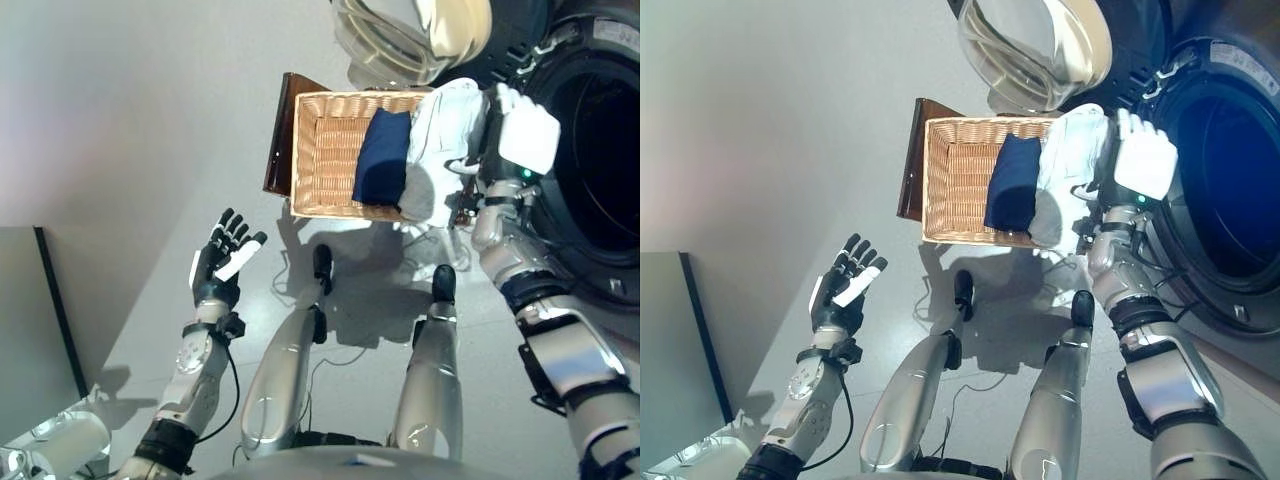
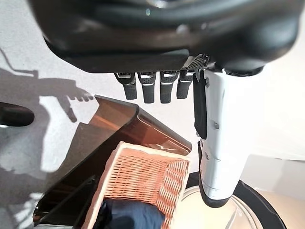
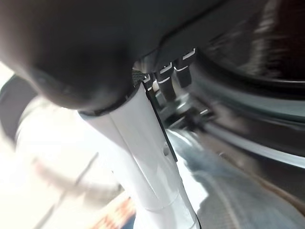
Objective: Pick up the clothes and place them into the washing machine
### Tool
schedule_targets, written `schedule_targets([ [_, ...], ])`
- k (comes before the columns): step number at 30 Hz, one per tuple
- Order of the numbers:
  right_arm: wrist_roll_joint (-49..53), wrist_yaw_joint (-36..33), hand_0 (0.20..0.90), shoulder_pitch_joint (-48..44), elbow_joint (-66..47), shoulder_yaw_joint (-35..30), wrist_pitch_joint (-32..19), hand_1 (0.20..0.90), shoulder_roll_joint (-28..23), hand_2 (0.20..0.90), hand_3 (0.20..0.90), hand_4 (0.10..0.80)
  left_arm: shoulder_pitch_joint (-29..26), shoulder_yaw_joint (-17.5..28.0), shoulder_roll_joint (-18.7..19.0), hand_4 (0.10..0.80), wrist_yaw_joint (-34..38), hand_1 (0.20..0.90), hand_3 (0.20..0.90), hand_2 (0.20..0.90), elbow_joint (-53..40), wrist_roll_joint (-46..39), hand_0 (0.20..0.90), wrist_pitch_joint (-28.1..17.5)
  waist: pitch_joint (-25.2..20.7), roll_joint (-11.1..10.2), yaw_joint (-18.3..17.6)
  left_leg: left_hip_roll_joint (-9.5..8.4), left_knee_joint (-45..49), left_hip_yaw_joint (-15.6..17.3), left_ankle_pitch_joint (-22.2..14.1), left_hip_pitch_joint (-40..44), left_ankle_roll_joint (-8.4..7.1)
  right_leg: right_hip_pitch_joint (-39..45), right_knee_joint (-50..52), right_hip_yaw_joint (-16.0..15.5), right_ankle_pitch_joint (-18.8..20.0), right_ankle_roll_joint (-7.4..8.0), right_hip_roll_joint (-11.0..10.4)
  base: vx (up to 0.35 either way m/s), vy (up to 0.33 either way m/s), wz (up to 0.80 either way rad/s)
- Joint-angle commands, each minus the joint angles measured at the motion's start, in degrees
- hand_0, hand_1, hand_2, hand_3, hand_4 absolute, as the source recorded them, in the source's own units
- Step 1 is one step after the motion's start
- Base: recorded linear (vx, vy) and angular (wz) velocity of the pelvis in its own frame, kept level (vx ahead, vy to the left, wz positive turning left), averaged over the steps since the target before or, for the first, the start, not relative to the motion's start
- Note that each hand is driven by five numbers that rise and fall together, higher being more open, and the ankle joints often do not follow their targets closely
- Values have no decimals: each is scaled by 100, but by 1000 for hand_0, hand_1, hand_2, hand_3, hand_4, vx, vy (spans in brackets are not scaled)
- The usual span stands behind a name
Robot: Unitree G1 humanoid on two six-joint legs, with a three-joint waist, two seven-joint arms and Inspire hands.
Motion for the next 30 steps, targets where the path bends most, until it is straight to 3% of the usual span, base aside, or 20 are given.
schedule_targets([
  [1, -858, 264, 900, -685, -323, 510, 29, 900, -493, 900, 900, 800, 366, 393, 284, 800, -40, 900, 900, 900, -499, 206, 900, -457, -270, -118, 78, 320, 639, 138, -719, -188, -408, -104, -242, -81, 184, -670, 336, -1, -7, 10],
  [14, -2164, 1203, 900, -1876, 31, 2183, -94, 900, -449, 900, 900, 800, 237, 448, 375, 800, 30, 900, 900, 900, -455, 440, 900, -441, -87, -308, 247, 333, 585, 3, -632, -256, -444, -58, -328, -233, 211, -663, 319, 2, 2, 4],
  [22, -2367, 1389, 900, -2289, 450, 2722, -129, 900, -175, 900, 900, 800, 107, 405, 374, 800, 166, 900, 900, 900, -497, 515, 900, -449, 27, -357, 367, 308, 509, -129, -533, -411, -461, -110, -364, -390, 220, -655, 270, 9, 0, 6],
  [30, -2333, 1423, 900, -2436, 638, 2810, -108, 900, 89, 900, 900, 800, -20, 400, 305, 800, 340, 900, 900, 900, -560, 527, 900, -506, 27, -389, 454, 286, 450, -261, -468, -654, -471, -265, -378, -536, 230, -653, 226, 18, 6, 11],
])
